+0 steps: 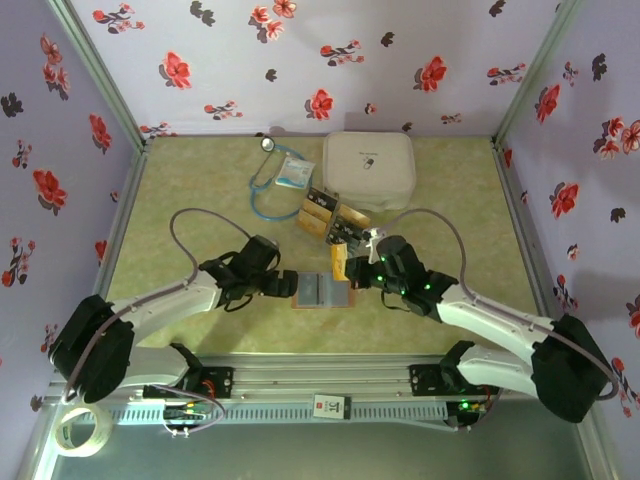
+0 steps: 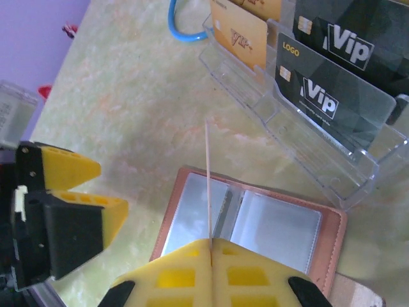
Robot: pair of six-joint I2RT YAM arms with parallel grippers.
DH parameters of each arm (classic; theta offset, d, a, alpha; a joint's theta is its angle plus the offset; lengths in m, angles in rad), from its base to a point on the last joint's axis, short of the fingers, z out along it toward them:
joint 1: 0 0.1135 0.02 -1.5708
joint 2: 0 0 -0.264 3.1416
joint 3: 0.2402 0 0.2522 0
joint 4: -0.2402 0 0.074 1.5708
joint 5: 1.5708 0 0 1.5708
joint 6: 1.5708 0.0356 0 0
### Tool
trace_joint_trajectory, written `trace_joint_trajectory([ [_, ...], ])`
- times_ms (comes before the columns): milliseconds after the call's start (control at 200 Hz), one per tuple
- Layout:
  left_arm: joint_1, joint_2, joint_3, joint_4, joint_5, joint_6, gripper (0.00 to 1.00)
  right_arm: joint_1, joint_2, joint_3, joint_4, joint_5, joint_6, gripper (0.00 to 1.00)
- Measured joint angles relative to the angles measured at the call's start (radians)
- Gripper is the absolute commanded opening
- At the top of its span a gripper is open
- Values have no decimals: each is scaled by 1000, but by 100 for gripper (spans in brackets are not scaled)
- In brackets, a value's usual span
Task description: Put the credit cards into the card holder
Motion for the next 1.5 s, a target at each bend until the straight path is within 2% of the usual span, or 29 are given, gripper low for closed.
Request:
trace_joint_trajectory([
  [475, -81, 162, 76, -1, -73, 33, 100, 37, -40, -145, 163, 56, 160, 0],
  [1500, -84, 257, 121, 9, -114, 45, 100, 72, 226, -170, 449, 46, 242, 0],
])
